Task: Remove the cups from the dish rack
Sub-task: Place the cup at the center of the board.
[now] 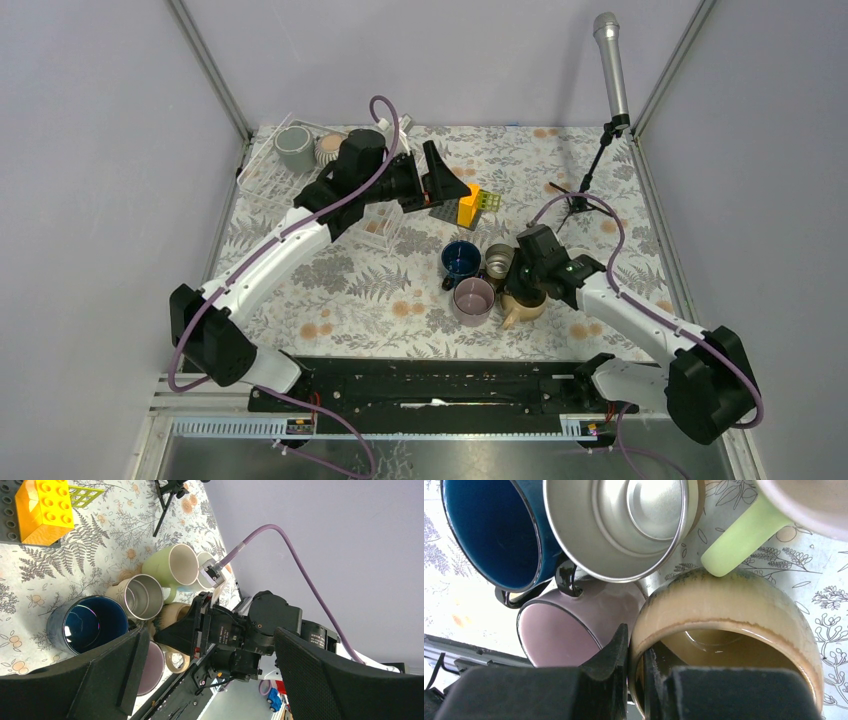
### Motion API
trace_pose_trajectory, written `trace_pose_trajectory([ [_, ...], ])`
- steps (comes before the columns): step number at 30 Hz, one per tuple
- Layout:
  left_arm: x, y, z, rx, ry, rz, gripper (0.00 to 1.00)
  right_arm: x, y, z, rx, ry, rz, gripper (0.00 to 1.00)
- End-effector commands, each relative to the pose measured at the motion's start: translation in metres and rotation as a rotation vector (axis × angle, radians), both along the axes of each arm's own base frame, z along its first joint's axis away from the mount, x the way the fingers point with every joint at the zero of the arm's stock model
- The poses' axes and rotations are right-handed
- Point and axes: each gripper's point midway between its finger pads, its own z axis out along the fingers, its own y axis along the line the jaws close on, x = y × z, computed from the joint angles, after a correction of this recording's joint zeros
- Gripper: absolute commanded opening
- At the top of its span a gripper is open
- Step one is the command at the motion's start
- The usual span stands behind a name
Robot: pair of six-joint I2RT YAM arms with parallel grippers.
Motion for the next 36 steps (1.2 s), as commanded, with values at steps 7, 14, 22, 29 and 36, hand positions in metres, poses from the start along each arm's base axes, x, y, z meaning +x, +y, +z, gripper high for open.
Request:
trace_pose_trajectory([
  [7, 0.007, -0.001, 0.021, -0.023, -0.063, -0.002, 0.99, 0.025, 0.005, 0.004, -0.004, -0.082, -0.030, 0.05],
  [14, 0.007, -0.002, 0.021, -0.022, -0.064, -0.006, 0.99, 0.027, 0.009, 0.004, 0.008, -0.079, -0.034, 0.16],
  [22, 0.006, -0.001, 0.020, -0.022, -0.064, -0.010, 0.99, 0.026, 0.010, 0.002, 0.014, -0.064, -0.044, 0.22],
  [29, 0.006, 0.003, 0.019, -0.020, -0.065, -0.010, 0.99, 0.024, 0.011, 0.003, 0.023, -0.051, -0.050, 0.28],
  [36, 0.006, 0.008, 0.019, -0.017, -0.069, -0.013, 0.99, 0.024, 0.010, 0.012, 0.022, -0.048, -0.063, 0.33],
])
